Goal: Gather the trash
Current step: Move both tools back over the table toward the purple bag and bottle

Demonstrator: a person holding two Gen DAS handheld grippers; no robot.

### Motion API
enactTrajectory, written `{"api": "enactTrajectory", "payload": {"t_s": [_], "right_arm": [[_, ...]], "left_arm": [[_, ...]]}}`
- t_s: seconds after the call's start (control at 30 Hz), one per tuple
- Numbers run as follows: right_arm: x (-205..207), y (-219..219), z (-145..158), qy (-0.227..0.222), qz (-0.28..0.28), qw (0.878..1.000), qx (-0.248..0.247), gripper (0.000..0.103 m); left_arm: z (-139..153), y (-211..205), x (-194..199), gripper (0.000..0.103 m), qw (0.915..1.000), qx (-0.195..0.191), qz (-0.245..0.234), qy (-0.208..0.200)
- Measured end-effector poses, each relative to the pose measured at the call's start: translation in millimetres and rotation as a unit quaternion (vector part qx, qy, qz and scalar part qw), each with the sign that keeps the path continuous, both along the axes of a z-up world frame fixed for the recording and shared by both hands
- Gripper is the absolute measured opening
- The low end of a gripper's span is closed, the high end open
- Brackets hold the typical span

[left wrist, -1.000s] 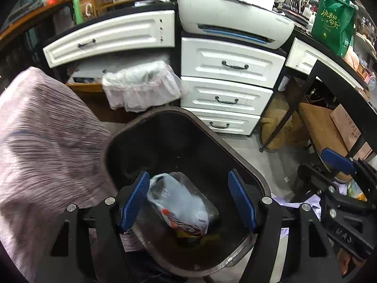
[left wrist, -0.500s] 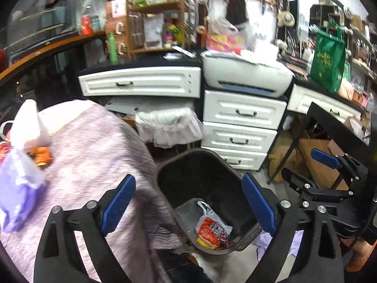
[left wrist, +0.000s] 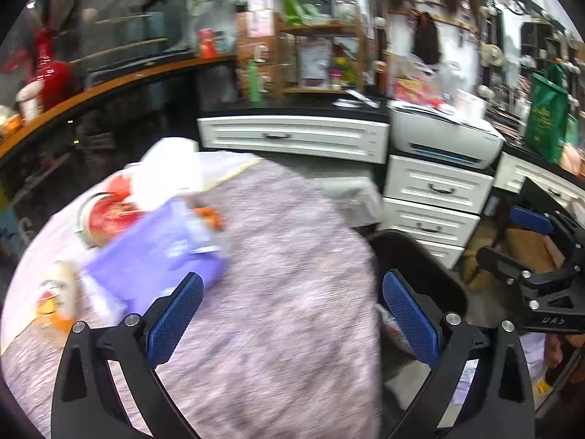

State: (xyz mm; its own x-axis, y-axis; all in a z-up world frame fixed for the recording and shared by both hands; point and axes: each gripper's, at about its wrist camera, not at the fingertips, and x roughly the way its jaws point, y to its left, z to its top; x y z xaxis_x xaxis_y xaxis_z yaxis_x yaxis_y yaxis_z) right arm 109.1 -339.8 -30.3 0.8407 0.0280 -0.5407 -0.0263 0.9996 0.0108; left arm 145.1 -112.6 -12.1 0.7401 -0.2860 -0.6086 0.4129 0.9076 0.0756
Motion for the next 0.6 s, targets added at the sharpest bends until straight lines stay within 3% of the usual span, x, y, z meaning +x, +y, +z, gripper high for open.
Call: {"api": "enactTrajectory", "payload": {"t_s": [0.23,0.6], "right_arm": [[29.3,63.8,6.3,0.01,0.093,0.995,0.033,0.094],[80.9,140.3,-1.3,0.047,0.173,0.982,0.05,0.094]], "left_arm": [[5.7,82.6,1.8,0.097,0.9964,0.007,0.084,0.0],[7.3,205.0,3.0,0.097,0.9771,0.006,0.213,0.001]]}}
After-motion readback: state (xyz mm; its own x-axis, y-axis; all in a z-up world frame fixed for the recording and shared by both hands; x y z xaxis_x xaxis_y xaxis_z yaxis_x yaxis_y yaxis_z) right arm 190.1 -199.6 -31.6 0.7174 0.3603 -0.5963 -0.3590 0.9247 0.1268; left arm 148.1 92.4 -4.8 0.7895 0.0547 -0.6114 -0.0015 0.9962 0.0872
